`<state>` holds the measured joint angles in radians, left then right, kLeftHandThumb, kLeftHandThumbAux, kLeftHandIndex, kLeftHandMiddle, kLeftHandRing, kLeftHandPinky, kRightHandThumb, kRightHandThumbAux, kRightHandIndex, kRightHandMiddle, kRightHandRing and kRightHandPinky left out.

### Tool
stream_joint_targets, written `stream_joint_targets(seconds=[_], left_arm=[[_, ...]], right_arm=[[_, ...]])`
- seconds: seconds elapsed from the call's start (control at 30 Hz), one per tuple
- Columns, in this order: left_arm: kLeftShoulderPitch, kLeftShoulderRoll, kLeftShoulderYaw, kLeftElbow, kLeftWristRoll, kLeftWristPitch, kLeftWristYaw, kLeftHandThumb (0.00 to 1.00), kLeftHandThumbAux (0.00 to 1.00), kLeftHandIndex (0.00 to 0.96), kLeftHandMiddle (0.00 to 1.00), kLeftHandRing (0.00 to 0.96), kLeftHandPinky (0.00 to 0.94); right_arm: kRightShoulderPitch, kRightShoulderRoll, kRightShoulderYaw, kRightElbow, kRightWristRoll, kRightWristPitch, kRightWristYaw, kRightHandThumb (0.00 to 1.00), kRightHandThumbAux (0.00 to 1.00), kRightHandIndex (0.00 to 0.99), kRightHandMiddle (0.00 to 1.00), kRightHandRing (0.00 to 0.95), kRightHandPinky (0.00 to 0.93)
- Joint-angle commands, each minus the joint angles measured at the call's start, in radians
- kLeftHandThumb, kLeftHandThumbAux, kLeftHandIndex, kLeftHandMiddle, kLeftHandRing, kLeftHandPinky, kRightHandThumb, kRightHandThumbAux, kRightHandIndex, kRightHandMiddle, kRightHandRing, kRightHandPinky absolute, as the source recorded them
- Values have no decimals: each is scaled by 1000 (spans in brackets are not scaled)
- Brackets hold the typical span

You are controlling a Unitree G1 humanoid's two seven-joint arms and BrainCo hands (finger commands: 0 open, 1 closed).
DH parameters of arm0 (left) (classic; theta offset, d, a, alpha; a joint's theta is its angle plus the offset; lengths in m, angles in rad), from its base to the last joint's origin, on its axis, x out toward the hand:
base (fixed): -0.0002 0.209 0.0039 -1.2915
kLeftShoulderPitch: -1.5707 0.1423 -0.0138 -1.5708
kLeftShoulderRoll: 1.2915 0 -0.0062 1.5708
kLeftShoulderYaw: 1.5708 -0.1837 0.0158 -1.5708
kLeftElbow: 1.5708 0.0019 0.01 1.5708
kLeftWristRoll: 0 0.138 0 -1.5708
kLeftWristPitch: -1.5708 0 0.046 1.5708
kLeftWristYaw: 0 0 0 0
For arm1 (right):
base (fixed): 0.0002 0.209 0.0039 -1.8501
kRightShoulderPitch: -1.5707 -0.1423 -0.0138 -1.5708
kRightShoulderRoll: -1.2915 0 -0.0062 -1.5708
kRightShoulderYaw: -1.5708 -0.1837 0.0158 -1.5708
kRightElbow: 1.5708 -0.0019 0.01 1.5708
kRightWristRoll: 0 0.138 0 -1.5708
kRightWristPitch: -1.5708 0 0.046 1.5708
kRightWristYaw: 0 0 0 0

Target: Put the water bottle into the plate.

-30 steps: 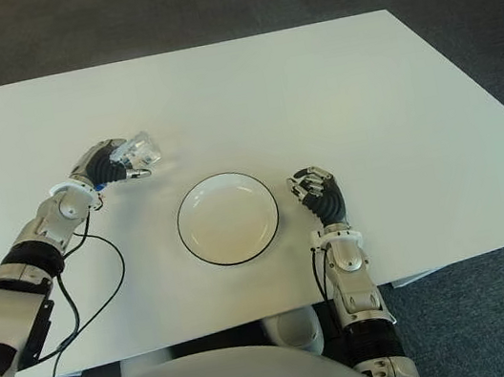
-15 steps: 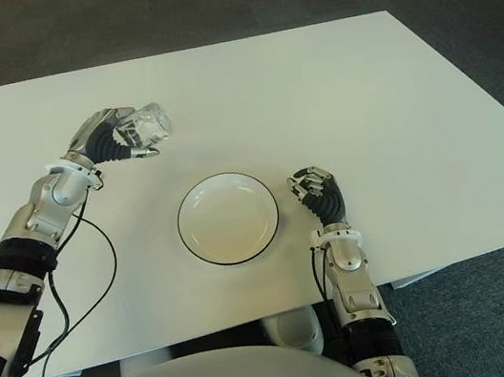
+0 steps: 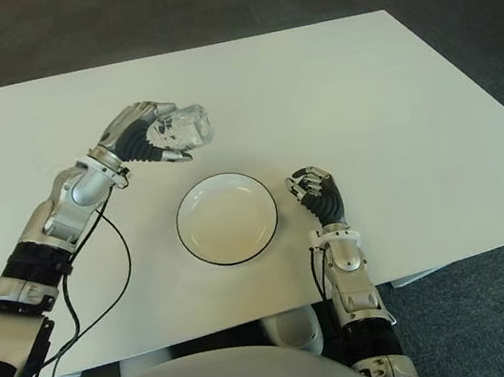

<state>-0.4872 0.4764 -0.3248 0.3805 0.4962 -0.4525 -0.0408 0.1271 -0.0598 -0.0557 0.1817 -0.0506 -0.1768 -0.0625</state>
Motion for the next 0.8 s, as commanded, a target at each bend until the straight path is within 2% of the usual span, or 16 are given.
stream_joint_targets(seconds=[0.03,0.2,0.37,0.5,0.8], left_arm=[[29,-4,-17,-64,26,4,-42,948,654,379,499,525,761],[78,-13,-49,-162,42,24,-109,948,653,380,502,525,789],[97,-12,-78,-195,52,18,-158,948,653,380,504,527,796],[98,-23,-125,-154,79,-7,-184,948,653,380,505,527,797],[79,-37,-196,22,142,-110,-149,949,652,382,506,529,798]], right_arm=[[23,7,3,21,4,36,6,704,730,437,708,695,683],[27,8,3,15,2,39,4,704,730,437,708,693,687],[30,7,2,13,2,37,4,705,730,438,704,689,684],[31,6,1,17,1,36,3,705,730,438,703,689,687],[33,7,-2,13,2,51,1,705,730,438,700,687,678]])
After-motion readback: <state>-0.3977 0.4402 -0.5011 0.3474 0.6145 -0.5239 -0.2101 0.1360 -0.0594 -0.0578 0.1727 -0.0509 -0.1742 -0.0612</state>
